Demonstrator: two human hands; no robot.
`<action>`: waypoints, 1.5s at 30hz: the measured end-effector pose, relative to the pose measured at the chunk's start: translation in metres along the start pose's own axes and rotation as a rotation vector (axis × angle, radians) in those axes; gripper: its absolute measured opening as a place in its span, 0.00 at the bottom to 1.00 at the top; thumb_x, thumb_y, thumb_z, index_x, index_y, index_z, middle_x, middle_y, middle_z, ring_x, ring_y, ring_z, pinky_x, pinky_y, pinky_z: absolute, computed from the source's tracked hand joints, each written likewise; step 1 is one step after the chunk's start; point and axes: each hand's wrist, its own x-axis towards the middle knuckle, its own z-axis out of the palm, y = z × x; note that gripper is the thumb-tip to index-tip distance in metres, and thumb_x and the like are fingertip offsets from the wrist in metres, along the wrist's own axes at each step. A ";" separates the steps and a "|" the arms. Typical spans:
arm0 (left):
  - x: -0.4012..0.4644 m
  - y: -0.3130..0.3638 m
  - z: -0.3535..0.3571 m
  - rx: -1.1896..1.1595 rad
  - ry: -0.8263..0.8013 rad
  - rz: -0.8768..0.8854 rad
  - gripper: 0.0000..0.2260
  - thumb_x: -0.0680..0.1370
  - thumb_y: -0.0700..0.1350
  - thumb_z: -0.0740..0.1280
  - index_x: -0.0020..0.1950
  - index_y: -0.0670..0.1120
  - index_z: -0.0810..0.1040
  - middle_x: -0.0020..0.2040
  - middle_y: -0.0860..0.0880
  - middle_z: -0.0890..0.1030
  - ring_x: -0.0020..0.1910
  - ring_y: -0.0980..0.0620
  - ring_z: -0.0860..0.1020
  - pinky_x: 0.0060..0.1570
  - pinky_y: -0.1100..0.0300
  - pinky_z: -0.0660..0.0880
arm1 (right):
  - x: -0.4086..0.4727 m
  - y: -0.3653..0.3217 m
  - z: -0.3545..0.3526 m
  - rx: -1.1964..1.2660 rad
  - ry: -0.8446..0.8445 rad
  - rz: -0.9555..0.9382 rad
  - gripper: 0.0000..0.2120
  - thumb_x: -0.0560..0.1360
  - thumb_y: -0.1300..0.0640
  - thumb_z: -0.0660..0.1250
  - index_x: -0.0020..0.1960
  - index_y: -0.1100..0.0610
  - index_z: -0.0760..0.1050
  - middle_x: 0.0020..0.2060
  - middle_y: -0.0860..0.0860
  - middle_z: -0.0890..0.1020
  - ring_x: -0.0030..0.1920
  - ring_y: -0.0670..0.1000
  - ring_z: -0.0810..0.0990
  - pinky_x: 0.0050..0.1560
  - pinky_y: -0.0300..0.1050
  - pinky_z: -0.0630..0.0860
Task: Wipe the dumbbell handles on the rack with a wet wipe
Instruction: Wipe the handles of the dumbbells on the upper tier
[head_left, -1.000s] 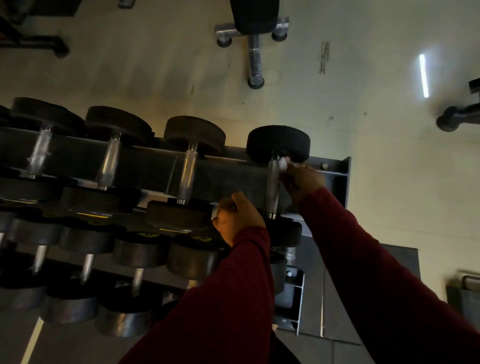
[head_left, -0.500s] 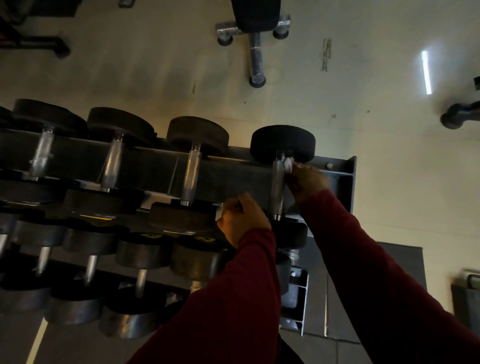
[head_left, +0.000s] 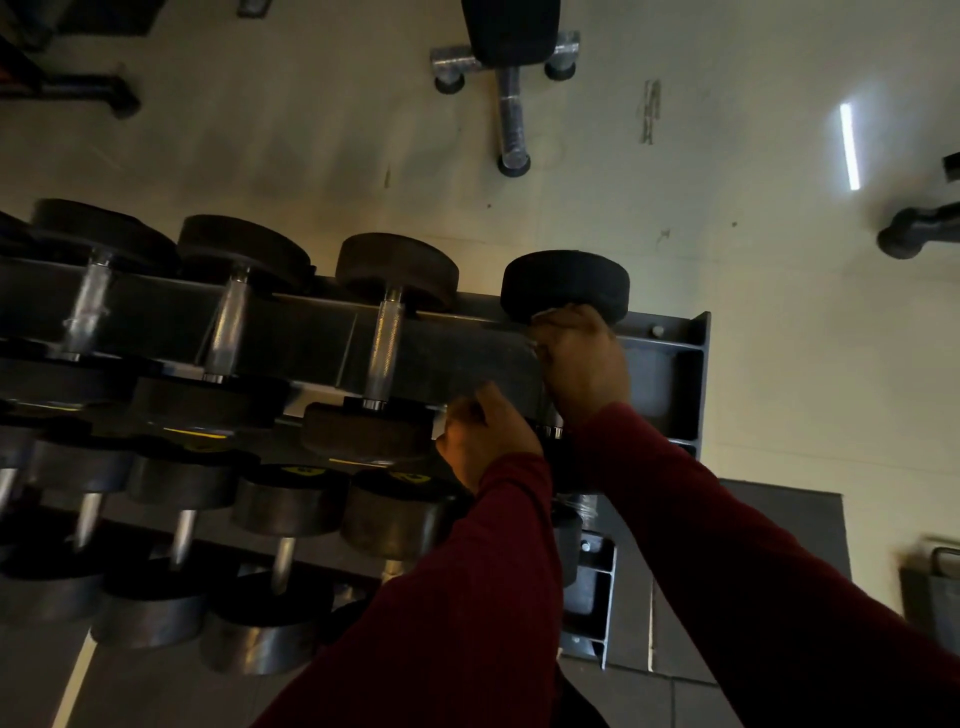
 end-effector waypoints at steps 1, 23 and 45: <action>0.000 0.000 0.000 0.001 -0.010 -0.007 0.10 0.74 0.59 0.64 0.45 0.55 0.78 0.49 0.48 0.74 0.50 0.47 0.76 0.55 0.46 0.76 | -0.001 0.003 0.000 0.019 0.012 0.004 0.08 0.76 0.59 0.70 0.54 0.55 0.83 0.54 0.52 0.84 0.58 0.56 0.78 0.53 0.45 0.76; -0.003 0.003 -0.001 -0.015 -0.034 -0.008 0.09 0.73 0.60 0.63 0.35 0.59 0.72 0.46 0.51 0.71 0.49 0.49 0.74 0.55 0.48 0.74 | -0.009 0.008 -0.009 -0.062 0.052 -0.004 0.12 0.74 0.61 0.71 0.57 0.56 0.82 0.52 0.55 0.81 0.50 0.59 0.80 0.43 0.50 0.80; -0.005 0.005 -0.001 -0.044 -0.024 -0.027 0.10 0.75 0.56 0.66 0.34 0.60 0.70 0.53 0.47 0.75 0.46 0.50 0.74 0.52 0.53 0.73 | -0.015 0.020 -0.027 0.546 -0.009 0.596 0.06 0.75 0.50 0.73 0.44 0.52 0.83 0.36 0.46 0.84 0.36 0.40 0.80 0.41 0.33 0.76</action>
